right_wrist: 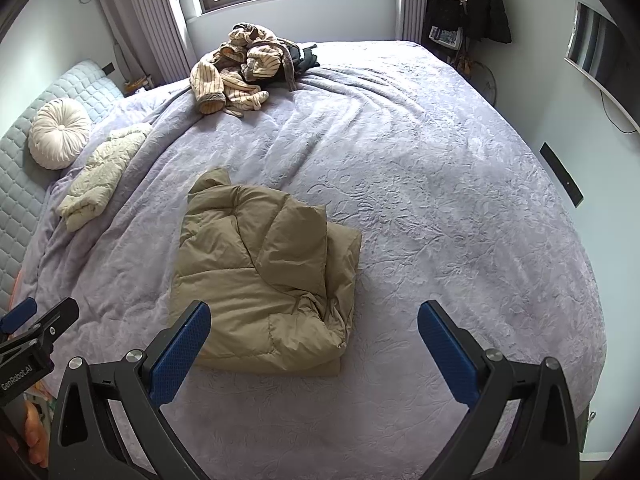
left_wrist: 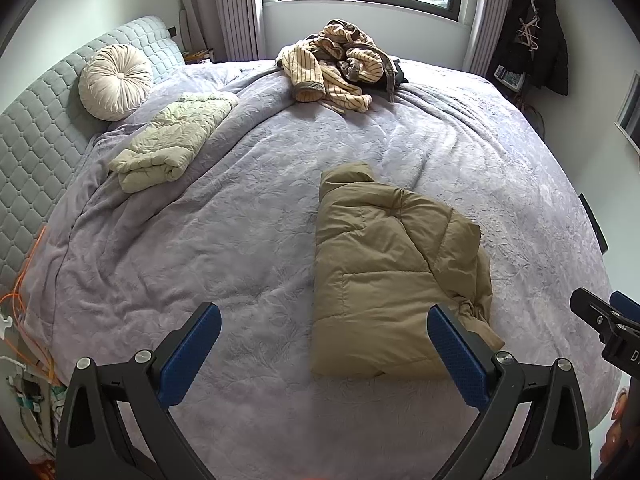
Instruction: Fold large clothes
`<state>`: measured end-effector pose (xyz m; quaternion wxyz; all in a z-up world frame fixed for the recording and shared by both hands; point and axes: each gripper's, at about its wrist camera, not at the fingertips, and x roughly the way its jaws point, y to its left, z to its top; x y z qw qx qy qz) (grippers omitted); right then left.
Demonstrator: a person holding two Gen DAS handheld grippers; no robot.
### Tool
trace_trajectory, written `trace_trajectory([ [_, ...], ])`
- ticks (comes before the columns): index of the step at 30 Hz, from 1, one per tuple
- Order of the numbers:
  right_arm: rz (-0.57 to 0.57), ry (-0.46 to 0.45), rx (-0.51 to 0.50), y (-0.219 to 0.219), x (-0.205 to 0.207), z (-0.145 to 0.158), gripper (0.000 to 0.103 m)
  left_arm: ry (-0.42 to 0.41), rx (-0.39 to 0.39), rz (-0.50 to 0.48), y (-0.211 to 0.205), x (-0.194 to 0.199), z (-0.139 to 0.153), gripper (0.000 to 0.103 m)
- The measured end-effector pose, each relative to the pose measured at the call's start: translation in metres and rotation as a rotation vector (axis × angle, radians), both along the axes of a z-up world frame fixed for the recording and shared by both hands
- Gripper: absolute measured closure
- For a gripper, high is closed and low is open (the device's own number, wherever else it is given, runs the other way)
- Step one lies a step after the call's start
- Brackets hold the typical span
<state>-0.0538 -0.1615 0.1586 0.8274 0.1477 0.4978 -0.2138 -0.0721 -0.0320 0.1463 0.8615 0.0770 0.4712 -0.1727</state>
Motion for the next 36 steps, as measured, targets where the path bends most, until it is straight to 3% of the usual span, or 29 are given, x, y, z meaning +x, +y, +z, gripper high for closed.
trace_trajectory([
  [36,-0.004,0.000,-0.001,0.0037,-0.0015,-0.0007,0.000,0.005,0.008,-0.008,0.0042,0.0058,-0.0042,0.000],
])
